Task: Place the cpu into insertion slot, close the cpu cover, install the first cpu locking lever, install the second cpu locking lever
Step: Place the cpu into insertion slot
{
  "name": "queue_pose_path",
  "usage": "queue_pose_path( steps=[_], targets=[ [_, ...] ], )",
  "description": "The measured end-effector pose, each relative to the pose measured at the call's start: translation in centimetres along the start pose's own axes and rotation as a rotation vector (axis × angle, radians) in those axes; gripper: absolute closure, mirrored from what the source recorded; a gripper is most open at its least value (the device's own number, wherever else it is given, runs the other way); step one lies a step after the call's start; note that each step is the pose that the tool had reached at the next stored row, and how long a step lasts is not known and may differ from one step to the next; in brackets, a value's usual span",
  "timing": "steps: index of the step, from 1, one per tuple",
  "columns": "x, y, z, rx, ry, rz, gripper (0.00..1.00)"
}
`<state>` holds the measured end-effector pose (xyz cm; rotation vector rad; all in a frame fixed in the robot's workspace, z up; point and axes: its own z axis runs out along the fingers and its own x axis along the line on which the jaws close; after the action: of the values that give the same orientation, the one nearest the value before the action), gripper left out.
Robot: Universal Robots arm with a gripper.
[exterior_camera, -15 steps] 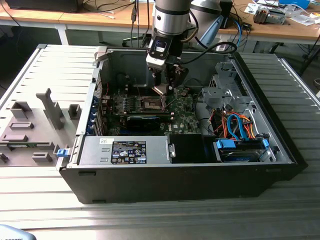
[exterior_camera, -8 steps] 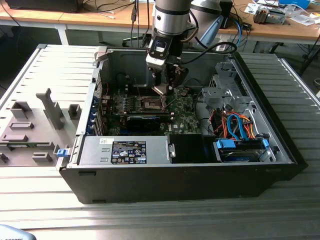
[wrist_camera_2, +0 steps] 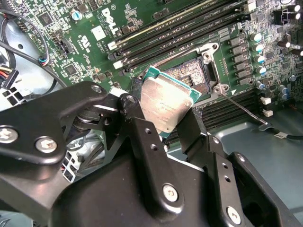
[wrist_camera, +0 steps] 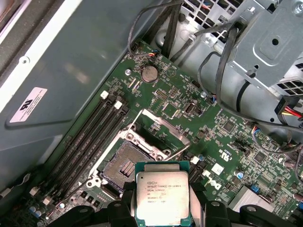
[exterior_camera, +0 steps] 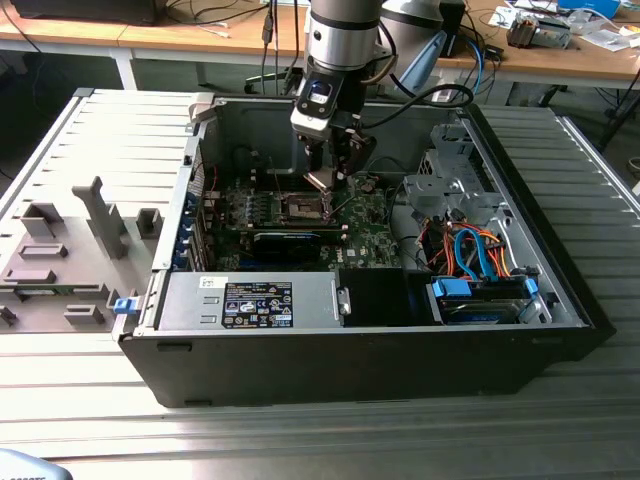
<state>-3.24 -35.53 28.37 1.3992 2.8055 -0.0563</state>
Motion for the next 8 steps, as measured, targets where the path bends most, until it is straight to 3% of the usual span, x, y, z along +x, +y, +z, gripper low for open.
queue_pose_path(
  steps=[8],
  targets=[
    [0.00,0.00,0.01,0.0002,0.0002,0.008,0.46]
  ],
)
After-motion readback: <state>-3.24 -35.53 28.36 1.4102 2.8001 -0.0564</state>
